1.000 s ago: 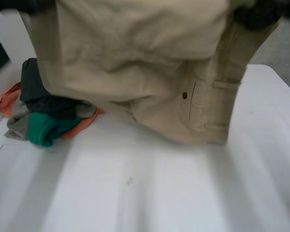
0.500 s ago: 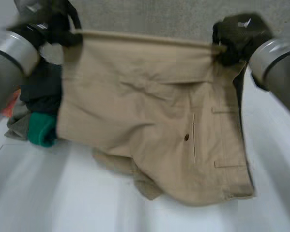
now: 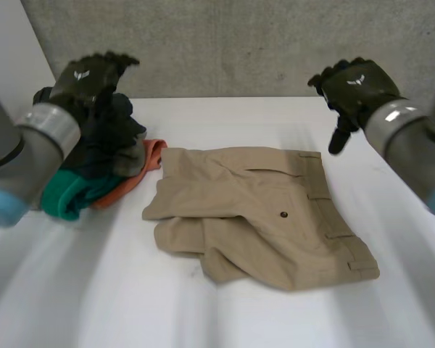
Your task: Fold the laundry.
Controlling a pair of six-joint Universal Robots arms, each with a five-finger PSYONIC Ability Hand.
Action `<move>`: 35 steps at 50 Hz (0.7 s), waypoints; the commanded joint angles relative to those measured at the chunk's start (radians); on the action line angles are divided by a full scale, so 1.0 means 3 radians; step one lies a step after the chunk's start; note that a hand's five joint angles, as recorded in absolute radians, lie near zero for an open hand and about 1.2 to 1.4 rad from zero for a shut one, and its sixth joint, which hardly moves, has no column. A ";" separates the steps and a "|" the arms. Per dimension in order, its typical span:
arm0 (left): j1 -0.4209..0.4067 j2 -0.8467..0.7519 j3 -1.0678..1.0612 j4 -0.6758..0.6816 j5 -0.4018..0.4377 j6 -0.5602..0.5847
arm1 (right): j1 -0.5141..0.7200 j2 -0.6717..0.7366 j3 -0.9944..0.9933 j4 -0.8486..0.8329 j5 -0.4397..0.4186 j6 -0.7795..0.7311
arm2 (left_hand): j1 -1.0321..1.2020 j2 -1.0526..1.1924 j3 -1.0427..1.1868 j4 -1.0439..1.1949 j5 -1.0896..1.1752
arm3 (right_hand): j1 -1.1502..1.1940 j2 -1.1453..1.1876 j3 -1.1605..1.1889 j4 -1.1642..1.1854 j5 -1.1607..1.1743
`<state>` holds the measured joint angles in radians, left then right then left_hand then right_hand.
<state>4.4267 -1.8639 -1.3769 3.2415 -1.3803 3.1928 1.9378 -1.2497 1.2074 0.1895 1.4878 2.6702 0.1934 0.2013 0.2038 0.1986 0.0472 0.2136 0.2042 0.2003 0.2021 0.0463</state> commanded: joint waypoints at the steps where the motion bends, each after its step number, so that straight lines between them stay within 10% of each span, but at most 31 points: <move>1: 0.0037 0.0368 -0.0952 -0.0190 0.0474 0.0044 | -0.0098 -0.0559 0.0689 0.0687 -0.0332 0.0201 | 0.0212 0.0186 0.0178 0.0195 0.0118 | -0.0130 -0.0099 -0.0086 -0.0092 -0.0154; 9: -0.0091 0.0338 -0.1551 -0.0119 0.0633 0.0095 | -0.0211 -0.0478 0.1247 0.0995 -0.0383 0.0170 | 0.0908 0.0882 0.0874 0.0891 0.0814 | -0.0012 0.0020 0.0033 0.0026 -0.0036; 20: -0.0270 -0.0209 -0.1311 0.0306 0.0373 0.0284 | -0.0282 -0.0084 0.1641 0.0207 -0.0414 0.0160 | -0.0063 -0.0089 -0.0098 -0.0080 -0.0157 | 0.0927 0.0958 0.0971 0.0965 0.0903; 28: -0.0408 -0.0638 -0.1015 0.0398 0.0193 0.0427 | -0.0257 0.0080 0.1672 -0.0228 -0.0363 0.0160 | 0.0037 0.0010 0.0002 0.0019 -0.0058 | 0.3379 0.3411 0.3424 0.3418 0.3355; 35: -0.0485 -0.0951 -0.0657 0.0418 0.0137 0.0627 | -0.0190 -0.0236 0.1544 -0.0259 -0.0352 0.0170 | 0.2880 0.2854 0.2846 0.2863 0.2786 | 0.3942 0.3973 0.3987 0.3980 0.3918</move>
<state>4.2957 -2.0861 -1.6523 3.3658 -1.3293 3.3401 1.8638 -1.2427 1.6995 0.1093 1.3813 2.7188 0.4930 0.4733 0.4722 0.4592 0.2856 1.0887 1.1766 1.1762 1.1840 0.9893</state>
